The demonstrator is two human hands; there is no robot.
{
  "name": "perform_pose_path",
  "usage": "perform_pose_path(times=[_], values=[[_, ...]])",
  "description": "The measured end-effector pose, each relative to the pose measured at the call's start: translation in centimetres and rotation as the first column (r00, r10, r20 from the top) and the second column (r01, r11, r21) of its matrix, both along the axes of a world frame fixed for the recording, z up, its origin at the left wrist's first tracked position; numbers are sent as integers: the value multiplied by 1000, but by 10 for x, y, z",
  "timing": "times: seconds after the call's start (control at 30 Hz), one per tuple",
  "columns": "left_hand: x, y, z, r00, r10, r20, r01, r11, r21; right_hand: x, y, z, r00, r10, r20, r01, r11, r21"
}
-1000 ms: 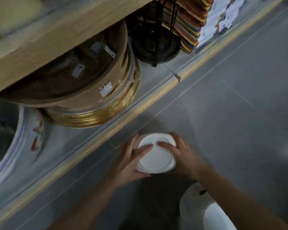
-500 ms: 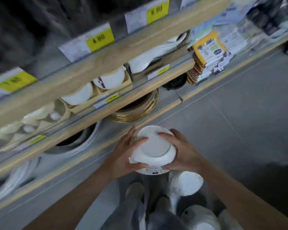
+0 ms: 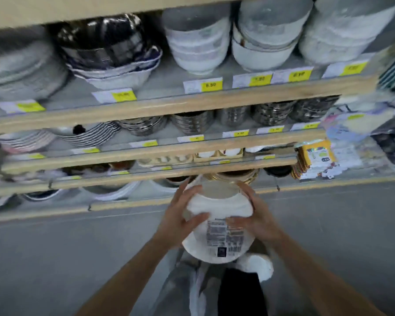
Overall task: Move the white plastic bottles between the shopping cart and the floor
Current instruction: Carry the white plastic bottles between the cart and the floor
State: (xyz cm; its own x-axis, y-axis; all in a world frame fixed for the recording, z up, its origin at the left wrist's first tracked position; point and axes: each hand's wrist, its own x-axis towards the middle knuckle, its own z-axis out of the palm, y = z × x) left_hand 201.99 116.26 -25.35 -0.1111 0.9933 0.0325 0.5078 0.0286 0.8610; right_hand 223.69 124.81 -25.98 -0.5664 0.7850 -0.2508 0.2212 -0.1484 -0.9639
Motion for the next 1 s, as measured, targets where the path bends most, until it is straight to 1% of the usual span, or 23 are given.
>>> perform_pose_path(times=[0.1, 0.2, 0.3, 0.37, 0.47, 0.63, 0.8, 0.93, 1.0], values=[[-9, -42, 16, 977, 210, 30, -210, 978, 12, -32, -16, 28, 999, 45, -23, -45, 999, -2], [-19, -79, 31, 912, 410, 19, -410, 912, 14, -70, -32, 50, 989, 144, 14, -144, 989, -9], [-41, -111, 49, 850, 526, -4, -525, 849, 53, -111, -53, 74, 970, 232, 77, -235, 971, 39], [-61, -132, 61, 824, 567, 6, -564, 818, 113, -138, -71, 88, 958, 278, 65, -280, 960, 22], [-98, -171, 77, 776, 631, 2, -626, 768, 133, -188, -105, 103, 943, 330, 38, -331, 944, 13], [-167, -254, 91, 667, 745, -11, -736, 661, 147, -278, -178, 119, 906, 423, -11, -422, 904, 65], [-243, -350, 103, 589, 808, -33, -787, 582, 205, -367, -268, 136, 874, 484, -27, -479, 871, 109], [-293, -420, 117, 493, 870, -26, -853, 489, 181, -440, -335, 143, 853, 519, -51, -511, 851, 124], [-316, -453, 119, 428, 904, -11, -888, 423, 178, -474, -365, 145, 835, 549, -41, -541, 832, 121]])
